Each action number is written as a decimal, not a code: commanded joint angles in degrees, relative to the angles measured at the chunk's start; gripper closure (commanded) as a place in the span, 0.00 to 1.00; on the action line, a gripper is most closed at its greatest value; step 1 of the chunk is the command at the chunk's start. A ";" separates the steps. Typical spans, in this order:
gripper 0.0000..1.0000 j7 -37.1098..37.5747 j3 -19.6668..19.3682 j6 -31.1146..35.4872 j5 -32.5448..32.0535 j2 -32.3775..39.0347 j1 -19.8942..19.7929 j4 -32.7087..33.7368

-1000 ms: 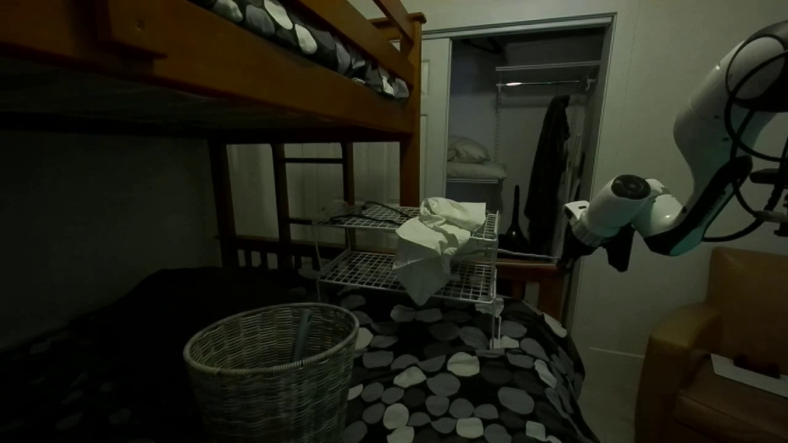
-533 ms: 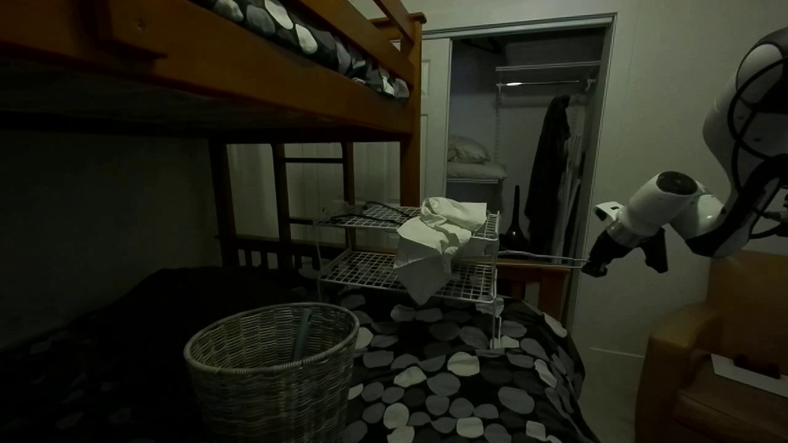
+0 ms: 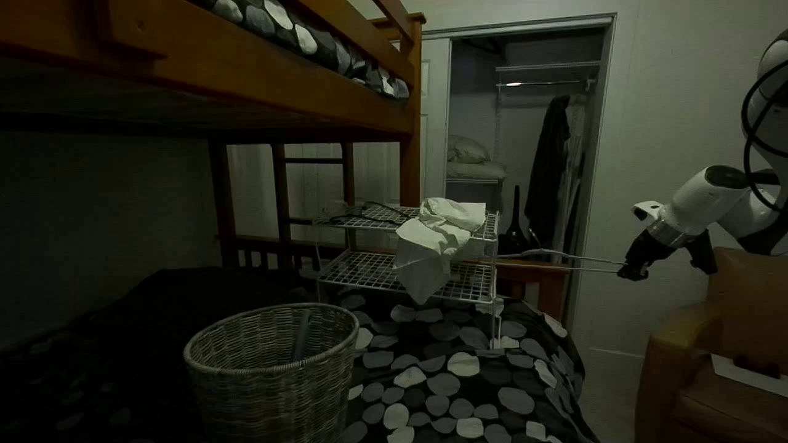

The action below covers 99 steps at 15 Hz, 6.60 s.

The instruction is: Take the hanger from the second shelf to the top shelf

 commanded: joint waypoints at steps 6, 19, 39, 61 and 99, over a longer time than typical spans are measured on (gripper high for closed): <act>0.99 1.17 -5.87 -0.99 -18.20 -11.04 2.87 -5.67; 0.99 1.47 -22.59 10.31 -6.05 -28.64 -4.52 3.63; 0.99 3.36 -2.28 1.20 10.99 -32.54 11.23 -0.12; 0.94 -0.87 6.68 -16.13 26.34 -16.11 17.92 38.00; 0.00 52.91 2.41 36.34 -4.24 13.78 27.46 70.80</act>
